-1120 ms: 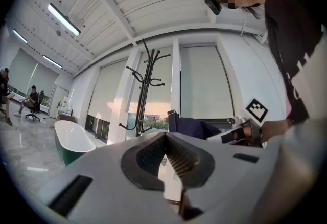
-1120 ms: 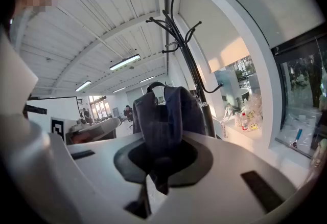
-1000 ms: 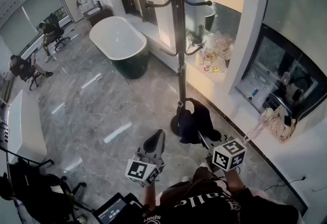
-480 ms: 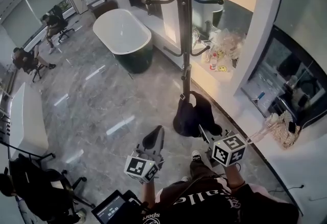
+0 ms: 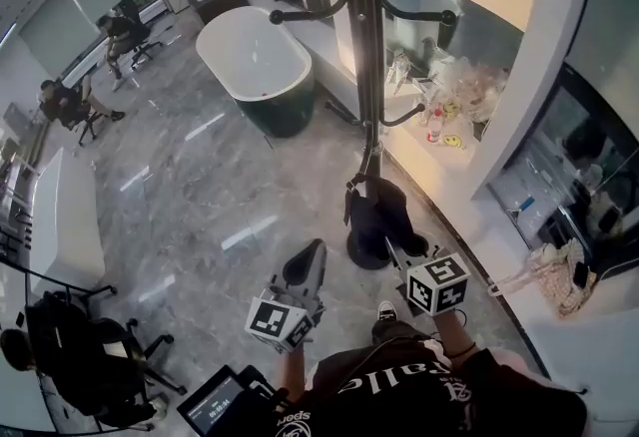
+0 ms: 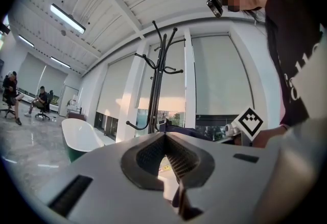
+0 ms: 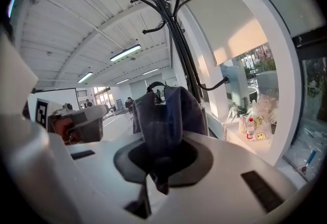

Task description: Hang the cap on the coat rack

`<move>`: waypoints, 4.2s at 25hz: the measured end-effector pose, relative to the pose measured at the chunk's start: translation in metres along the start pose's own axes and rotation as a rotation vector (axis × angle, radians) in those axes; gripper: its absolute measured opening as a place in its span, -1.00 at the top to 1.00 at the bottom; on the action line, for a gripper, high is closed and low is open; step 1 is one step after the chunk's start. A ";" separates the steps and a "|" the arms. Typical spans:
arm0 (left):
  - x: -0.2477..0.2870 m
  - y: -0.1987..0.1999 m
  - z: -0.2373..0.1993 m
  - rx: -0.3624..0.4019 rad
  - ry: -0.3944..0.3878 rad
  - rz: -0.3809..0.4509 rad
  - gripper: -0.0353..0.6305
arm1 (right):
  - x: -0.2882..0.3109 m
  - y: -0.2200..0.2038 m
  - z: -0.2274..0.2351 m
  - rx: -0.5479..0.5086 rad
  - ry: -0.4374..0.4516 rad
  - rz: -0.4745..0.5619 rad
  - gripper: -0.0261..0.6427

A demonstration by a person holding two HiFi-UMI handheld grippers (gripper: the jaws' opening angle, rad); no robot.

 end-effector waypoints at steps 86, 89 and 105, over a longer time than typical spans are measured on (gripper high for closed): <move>-0.075 -0.041 0.111 -0.015 -0.448 -0.161 0.92 | -0.123 -0.095 -0.095 0.191 -0.181 0.190 0.85; -0.092 -0.041 0.122 -0.001 -0.459 -0.165 0.92 | -0.135 -0.102 -0.107 0.203 -0.181 0.194 0.85; -0.154 -0.023 0.105 -0.004 -0.512 -0.125 0.92 | -0.140 -0.104 -0.187 0.198 -0.210 0.220 0.85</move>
Point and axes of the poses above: the fingertips, and each gripper's own axes: x forward along the fingers, z to its right, y out of its top, the point moved 4 cm from there along -x, backward along the fingers, and after that the axes turned 5 degrees about y, right-handed, at the moved point
